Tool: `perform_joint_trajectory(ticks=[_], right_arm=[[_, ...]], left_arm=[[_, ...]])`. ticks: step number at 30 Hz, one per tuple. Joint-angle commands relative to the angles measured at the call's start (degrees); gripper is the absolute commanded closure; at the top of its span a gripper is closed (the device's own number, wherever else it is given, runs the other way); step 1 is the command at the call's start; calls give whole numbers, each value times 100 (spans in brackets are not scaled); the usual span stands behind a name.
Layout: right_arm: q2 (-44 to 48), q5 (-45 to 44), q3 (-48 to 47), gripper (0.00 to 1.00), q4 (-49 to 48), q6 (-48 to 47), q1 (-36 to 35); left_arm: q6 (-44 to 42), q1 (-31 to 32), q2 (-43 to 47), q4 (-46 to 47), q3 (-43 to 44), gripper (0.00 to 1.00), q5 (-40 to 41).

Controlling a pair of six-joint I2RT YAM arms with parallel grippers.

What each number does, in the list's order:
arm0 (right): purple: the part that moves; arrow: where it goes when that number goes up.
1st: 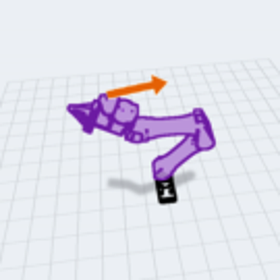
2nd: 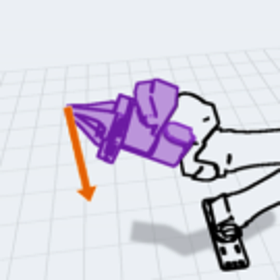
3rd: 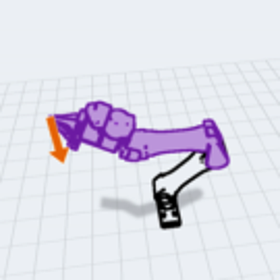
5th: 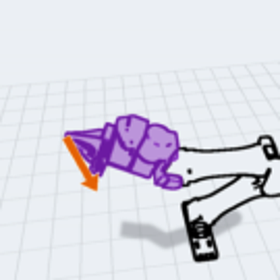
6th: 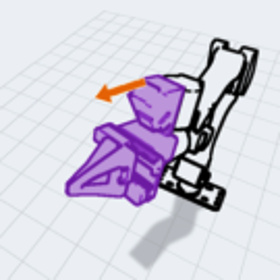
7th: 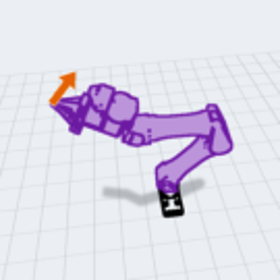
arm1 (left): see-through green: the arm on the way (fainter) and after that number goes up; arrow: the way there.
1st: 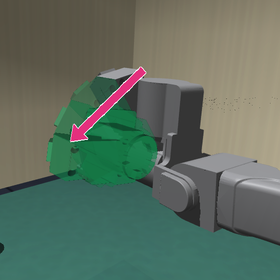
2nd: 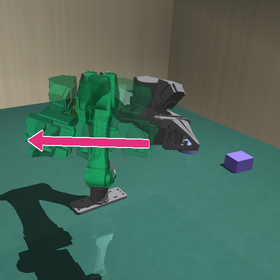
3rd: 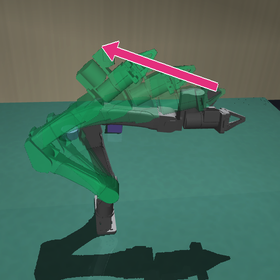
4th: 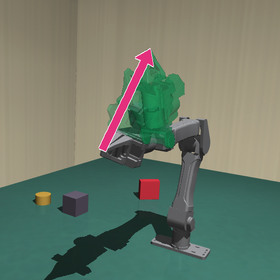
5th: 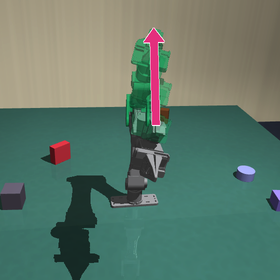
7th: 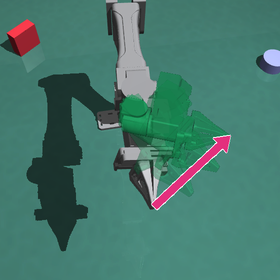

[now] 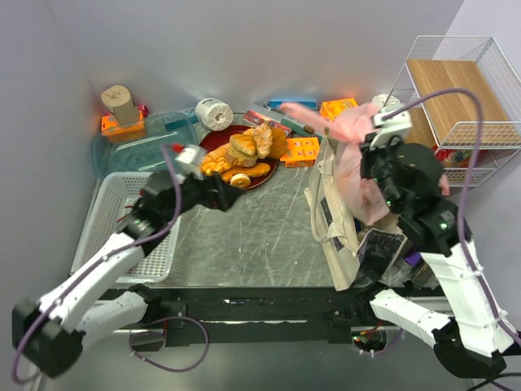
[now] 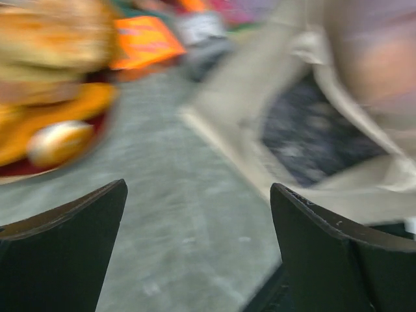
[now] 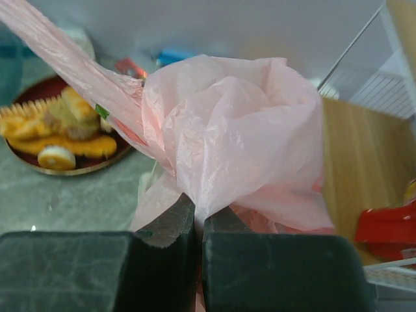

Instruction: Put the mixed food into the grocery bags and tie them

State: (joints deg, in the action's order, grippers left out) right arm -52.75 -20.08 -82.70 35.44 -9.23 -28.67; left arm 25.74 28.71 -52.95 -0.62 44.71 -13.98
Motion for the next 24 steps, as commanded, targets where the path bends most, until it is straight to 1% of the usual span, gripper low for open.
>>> perform_joint_trajectory(ticks=[1,2,3,5,6,8,9,12,13,15,22,24], right_arm=[[221,-154,542,100,77,334,37],[274,-198,640,100,77,378,45],[326,-207,745,100,68,422,45],[450,-199,956,100,112,528,63],[485,-190,1001,100,130,554,72],[555,-225,1106,100,191,607,63],[573,-260,1133,100,200,607,72],[652,-391,1159,100,288,598,80],[661,-444,1159,100,305,590,89],[687,-602,1159,100,376,589,98],[740,-814,1168,100,490,502,116],[758,-814,1220,100,481,501,116]], left_arm=[[1098,872,-970,1931,433,2,-447],[1457,1004,-1198,2195,512,1,-535],[1600,1223,-1644,2555,608,1,-588],[1889,1443,-2086,2768,942,1,-589],[1978,1619,-2506,2891,1056,1,-597],[2267,1734,-2903,3103,1364,1,-685],[2356,1848,-3262,3147,1452,1,-703],[2743,1954,-3843,3577,1637,2,-834],[2848,1972,-3959,3943,1672,3,-904],[3130,2068,-4231,4201,1734,5,-1054],[3139,2367,-4671,4316,2103,6,-1002],[3174,2394,-4846,4238,2217,9,-1002]])
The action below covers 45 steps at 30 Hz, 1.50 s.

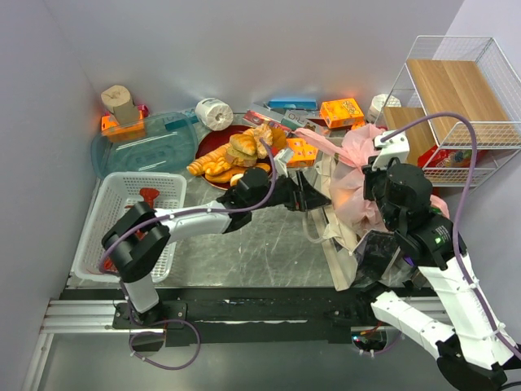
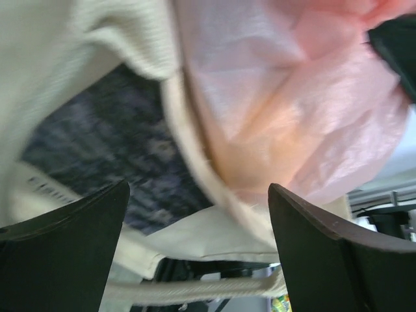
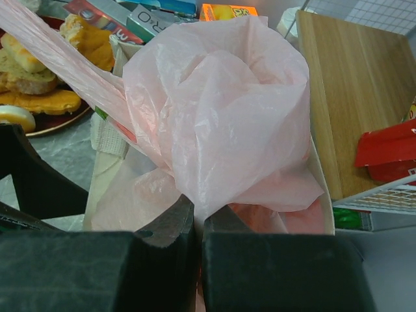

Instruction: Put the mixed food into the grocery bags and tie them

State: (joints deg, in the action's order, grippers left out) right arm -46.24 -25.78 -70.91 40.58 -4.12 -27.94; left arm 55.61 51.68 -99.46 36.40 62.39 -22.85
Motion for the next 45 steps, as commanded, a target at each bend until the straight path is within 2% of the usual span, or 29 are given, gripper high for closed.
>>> perform_joint_trajectory(ticks=[1,2,4,5,7,8,10,11,13,17,21,27,34,39,40,41,42,43,44,45], right_arm=[[158,-235,51,100,-67,-19,43],[176,-182,78,100,-85,-36,43],[220,-147,113,100,-111,-80,52],[212,-138,104,100,-103,-89,52],[212,-129,78,100,-76,-133,52],[220,-120,87,100,-102,-142,61],[238,-50,165,100,-181,-186,52],[229,-15,192,100,-217,-177,61],[186,55,280,100,-217,-107,52],[63,152,543,100,-305,7,61],[-183,345,920,100,-463,367,87],[-842,890,1342,100,-120,763,351],[-1062,1348,1888,100,2,1036,527],[-634,1356,1600,100,301,1063,518],[-554,1417,1494,95,345,1054,518],[-492,1461,1380,83,398,1045,518],[-387,1497,1126,68,494,1019,518],[-342,1575,985,44,547,992,518],[-325,1593,687,36,600,966,518],[-281,1602,528,22,679,914,527]], left_arm=[[169,105,-257,465,571,11,-88],[91,123,-319,377,651,23,-79],[37,149,-451,61,800,35,-62],[28,141,-478,25,810,46,-62],[72,141,-530,94,757,59,-131],[159,141,-539,156,740,70,-175],[248,141,-531,279,713,84,-281],[300,141,-496,262,713,94,-325],[196,141,-312,157,722,98,-308],[-234,149,93,-666,880,99,-18],[-656,219,400,-1099,1283,99,175],[-1096,351,559,-1039,1416,99,299],[-1272,351,726,-1021,1144,99,430],[-1588,360,726,-1592,1293,99,571],[-1719,360,744,-1688,1311,97,615],[-1764,352,813,-1837,1319,88,763],[-1826,351,866,-1917,1328,72,852],[-1957,351,919,-1979,1328,44,948],[-2028,351,1041,-2031,1328,36,1028],[-2115,360,1121,-2162,1346,30,1220]])
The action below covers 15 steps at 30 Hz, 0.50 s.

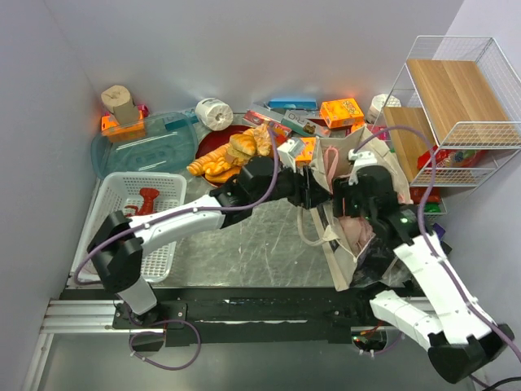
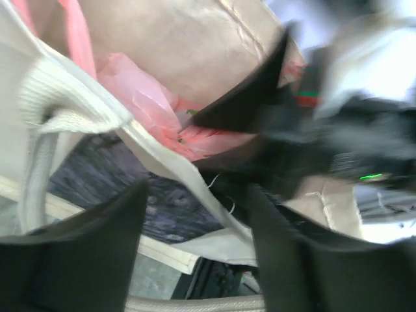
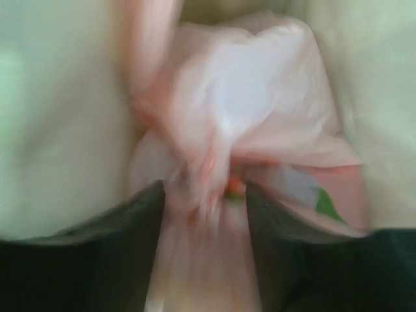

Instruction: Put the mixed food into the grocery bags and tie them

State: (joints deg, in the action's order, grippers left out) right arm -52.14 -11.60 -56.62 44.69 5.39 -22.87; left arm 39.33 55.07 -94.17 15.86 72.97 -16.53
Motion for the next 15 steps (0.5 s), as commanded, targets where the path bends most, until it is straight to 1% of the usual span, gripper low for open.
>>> perform_joint_trajectory(ticks=[1,2,3,4,5,7,9,10,11,12,13,14,15], right_arm=[[327,193,-1060,16,312,-73,11],[327,219,-1392,13,330,-134,11],[336,254,-1543,6,356,-169,11],[353,306,-1693,3,313,-196,11],[336,429,-1921,1,260,-266,20],[301,744,-2054,1,-28,-336,11],[135,1061,-2204,1,-196,-380,20],[73,1132,-2239,1,-389,-389,81],[-84,1124,-2361,1,-434,-320,151],[-147,1377,-2432,1,-478,-276,247],[-208,1475,-2494,1,-531,-232,387],[-235,1606,-2573,1,-662,-40,728],[-218,2051,-2582,1,-750,58,993]], left_arm=[[-679,13,671,-196,305,20,703],[-777,13,829,-310,323,17,843],[-891,13,926,-503,332,15,1236],[-1144,13,1014,-609,332,12,1449],[-1286,13,1206,-688,315,9,1625],[-1628,-40,1383,-847,166,1,2265],[-1526,-565,1585,-1057,77,1,2129],[-1186,-863,1664,-1154,16,1,1745],[-1034,-1458,1935,-1103,-254,1,1698],[-937,-1699,2120,-1050,-413,1,1593],[-962,-1910,2296,-1076,-537,0,1635],[-1006,-2286,2646,-1180,-669,3,1636],[-1050,-2516,2789,-1321,-687,4,1636]])
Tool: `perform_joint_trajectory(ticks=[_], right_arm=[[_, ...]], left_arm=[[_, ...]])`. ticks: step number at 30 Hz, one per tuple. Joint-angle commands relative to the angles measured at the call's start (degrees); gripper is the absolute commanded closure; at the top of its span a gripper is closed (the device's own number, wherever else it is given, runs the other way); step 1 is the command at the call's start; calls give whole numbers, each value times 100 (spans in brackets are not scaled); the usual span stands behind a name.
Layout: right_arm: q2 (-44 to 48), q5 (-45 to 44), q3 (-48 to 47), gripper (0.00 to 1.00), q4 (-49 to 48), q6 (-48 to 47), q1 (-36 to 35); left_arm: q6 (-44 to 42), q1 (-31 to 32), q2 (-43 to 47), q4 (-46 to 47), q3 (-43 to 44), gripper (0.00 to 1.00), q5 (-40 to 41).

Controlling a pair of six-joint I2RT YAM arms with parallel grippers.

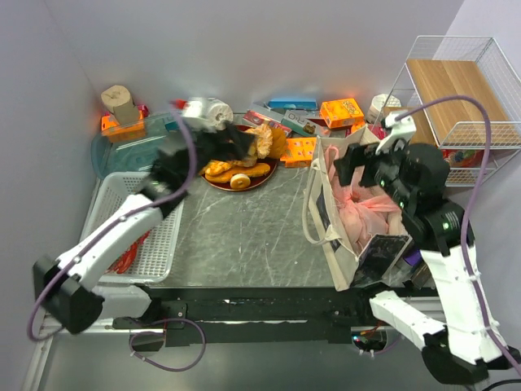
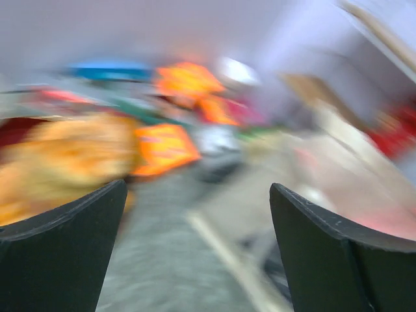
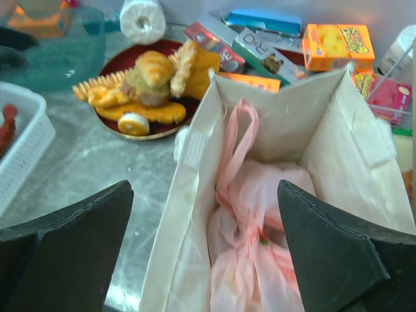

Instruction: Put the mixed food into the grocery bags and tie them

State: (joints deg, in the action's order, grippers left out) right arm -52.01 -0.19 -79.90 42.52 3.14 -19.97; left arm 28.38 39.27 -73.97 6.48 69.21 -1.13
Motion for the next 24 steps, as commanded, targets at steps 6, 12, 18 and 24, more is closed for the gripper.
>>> perform_joint_trajectory(ticks=[6,12,18,24], right_arm=[[436,1548,307,1,-1411,908,1557],[1385,1091,1441,1,-2177,785,1557],[1624,845,1697,1,-2091,583,1548],[1694,801,1749,1,-2064,521,1557]], left_arm=[[-401,-2599,1806,-1667,-390,4,-125],[-474,-2608,2730,-2404,-619,4,586],[-482,-2608,3064,-2801,-707,4,885],[-473,-2608,3249,-2696,-883,4,816]])
